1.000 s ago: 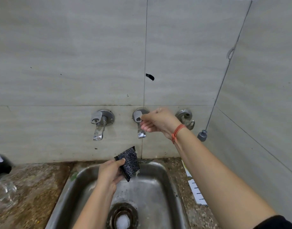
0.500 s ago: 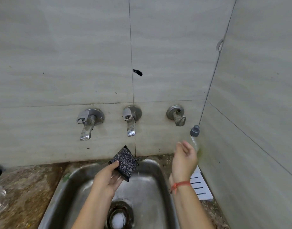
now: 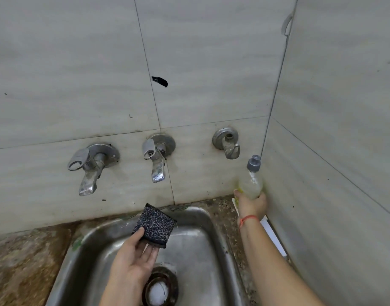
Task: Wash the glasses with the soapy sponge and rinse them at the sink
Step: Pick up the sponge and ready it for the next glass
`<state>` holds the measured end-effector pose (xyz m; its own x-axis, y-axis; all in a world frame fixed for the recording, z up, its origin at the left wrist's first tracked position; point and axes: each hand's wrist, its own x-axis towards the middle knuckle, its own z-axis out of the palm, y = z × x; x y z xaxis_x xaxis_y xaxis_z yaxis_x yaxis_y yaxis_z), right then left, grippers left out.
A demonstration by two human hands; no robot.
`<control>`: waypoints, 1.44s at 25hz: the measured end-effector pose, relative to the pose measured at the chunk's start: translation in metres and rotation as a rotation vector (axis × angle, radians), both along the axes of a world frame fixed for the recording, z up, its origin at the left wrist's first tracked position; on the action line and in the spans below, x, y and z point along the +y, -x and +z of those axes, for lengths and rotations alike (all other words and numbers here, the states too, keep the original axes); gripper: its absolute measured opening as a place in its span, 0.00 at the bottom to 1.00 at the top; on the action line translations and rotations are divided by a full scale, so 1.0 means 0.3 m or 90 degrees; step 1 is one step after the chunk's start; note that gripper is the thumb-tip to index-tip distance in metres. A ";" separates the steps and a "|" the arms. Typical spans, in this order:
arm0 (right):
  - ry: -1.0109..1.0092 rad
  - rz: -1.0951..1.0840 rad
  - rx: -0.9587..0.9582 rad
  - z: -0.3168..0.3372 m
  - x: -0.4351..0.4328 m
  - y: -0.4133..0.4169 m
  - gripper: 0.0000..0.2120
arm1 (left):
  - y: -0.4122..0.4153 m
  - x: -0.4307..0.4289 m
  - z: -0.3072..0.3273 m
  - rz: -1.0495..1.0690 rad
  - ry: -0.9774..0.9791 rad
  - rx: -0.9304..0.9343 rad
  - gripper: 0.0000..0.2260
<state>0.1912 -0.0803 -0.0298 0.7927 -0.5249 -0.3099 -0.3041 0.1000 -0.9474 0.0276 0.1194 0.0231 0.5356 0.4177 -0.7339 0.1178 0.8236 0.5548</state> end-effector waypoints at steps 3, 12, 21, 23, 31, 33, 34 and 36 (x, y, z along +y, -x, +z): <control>0.063 0.017 0.012 -0.009 -0.020 -0.032 0.22 | 0.000 0.007 0.006 0.010 -0.007 -0.006 0.05; 0.046 0.245 -0.190 0.129 0.006 0.249 0.17 | 0.086 0.013 0.050 -0.014 0.010 -0.033 0.03; 0.622 0.498 -0.431 0.221 0.074 0.435 0.24 | 0.287 0.045 0.119 0.001 0.013 -0.070 0.04; 0.722 0.478 -0.513 0.231 0.083 0.420 0.24 | 0.315 0.054 0.129 -0.008 0.005 -0.074 0.04; 0.905 0.489 -0.646 0.324 0.125 0.344 0.26 | 0.372 0.050 0.169 -0.028 -0.001 -0.101 0.05; 0.937 0.488 -0.687 0.354 0.130 0.335 0.27 | 0.376 0.049 0.176 -0.030 -0.007 -0.104 0.05; 0.951 0.486 -0.707 0.368 0.130 0.332 0.27 | 0.378 0.048 0.178 -0.030 -0.010 -0.105 0.05; 0.972 0.485 -0.741 0.397 0.131 0.326 0.27 | 0.377 0.046 0.178 -0.028 -0.012 -0.107 0.04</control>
